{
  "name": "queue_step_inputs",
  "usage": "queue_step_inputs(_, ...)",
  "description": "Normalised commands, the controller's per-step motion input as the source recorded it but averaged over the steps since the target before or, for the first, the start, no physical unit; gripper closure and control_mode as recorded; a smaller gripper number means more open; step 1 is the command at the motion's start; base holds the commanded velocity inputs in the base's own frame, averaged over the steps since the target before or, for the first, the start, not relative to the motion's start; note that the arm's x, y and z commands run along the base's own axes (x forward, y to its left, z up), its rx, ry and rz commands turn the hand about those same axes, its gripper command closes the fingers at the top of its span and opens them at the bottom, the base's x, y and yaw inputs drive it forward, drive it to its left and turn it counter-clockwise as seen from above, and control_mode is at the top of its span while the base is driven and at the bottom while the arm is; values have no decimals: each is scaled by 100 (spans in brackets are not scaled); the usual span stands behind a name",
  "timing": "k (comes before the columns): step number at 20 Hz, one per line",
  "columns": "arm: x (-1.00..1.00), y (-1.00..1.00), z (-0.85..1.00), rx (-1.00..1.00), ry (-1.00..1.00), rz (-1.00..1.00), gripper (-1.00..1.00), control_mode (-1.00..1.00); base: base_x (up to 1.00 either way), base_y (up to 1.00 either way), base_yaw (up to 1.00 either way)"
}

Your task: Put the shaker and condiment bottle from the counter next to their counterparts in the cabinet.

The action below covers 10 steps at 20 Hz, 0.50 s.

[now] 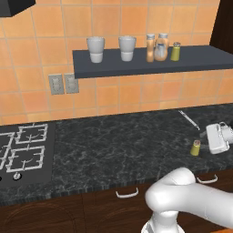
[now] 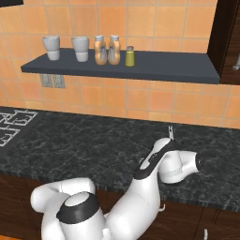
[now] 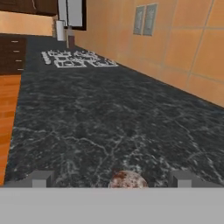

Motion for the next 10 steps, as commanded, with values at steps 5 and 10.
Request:
queue_step_inputs(5, 30, -2, -23, 0, 0, 0, -100, -100, 0, 0, 0)
queue_step_inputs(10, 9, -14, -9, 0, 0, 0, -100, -100, 0, 0, 0)
